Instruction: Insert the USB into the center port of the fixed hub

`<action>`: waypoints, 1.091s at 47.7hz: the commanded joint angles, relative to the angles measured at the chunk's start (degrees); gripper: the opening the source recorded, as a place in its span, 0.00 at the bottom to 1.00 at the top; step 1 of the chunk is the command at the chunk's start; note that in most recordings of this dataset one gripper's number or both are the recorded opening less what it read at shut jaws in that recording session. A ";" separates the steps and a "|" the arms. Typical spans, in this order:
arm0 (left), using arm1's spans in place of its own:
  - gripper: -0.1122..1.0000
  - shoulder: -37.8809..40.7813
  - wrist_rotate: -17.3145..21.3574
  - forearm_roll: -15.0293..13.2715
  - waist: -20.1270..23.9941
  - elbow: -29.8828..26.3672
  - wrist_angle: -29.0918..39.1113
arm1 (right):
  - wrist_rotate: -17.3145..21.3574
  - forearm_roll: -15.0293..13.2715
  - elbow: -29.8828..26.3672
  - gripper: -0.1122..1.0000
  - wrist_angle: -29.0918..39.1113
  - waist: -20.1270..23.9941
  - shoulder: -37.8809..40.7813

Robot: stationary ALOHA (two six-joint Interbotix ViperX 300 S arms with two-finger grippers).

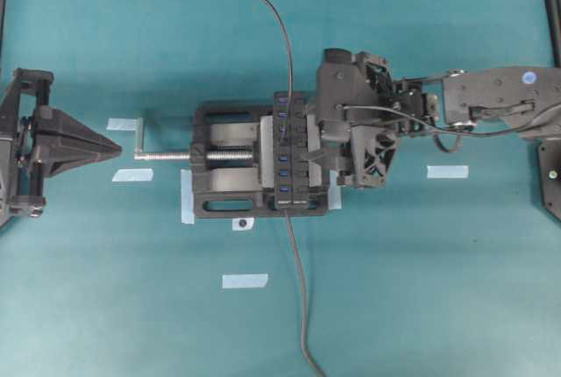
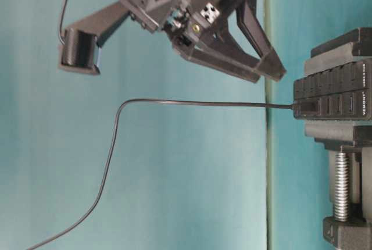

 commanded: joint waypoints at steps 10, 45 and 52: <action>0.10 0.26 0.00 0.09 -0.09 -1.05 -0.79 | 0.53 0.09 -0.18 0.82 -1.67 0.70 -2.02; 0.10 0.62 0.09 0.00 -0.26 -1.14 -0.79 | 0.44 0.09 2.64 0.82 -5.45 0.97 -4.13; 0.10 0.62 0.09 0.00 -0.26 -1.23 -0.79 | 0.44 0.09 2.81 0.82 -5.45 0.97 -4.04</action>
